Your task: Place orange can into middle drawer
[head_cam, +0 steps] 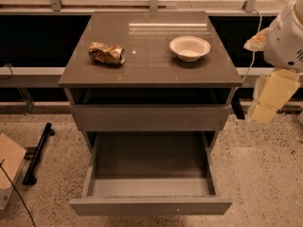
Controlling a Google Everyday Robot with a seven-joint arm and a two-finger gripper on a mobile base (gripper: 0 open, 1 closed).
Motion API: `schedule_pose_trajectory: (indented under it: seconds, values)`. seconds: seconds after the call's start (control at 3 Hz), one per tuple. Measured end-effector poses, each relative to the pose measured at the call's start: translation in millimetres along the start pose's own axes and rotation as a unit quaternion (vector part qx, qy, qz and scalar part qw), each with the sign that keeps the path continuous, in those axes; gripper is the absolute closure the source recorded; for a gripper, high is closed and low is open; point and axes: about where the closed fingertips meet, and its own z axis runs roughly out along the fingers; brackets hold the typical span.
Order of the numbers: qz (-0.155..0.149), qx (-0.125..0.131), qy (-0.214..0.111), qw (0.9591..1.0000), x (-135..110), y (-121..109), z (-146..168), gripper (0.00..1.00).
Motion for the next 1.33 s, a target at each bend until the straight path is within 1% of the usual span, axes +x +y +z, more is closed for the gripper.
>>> schedule_pose_trajectory:
  seconds: [0.33,0.67,1.0,1.33]
  values:
    - [-0.004,0.007,-0.033,0.9994,-26,-7,14,0.0]
    - [-0.007,0.013,-0.064,0.9979,-51,-17,26,0.0]
    - [-0.014,0.012,-0.099,0.9949,-80,-36,42,0.0]
    - [-0.019,0.009,-0.124,0.9921,-103,-59,58,0.0]
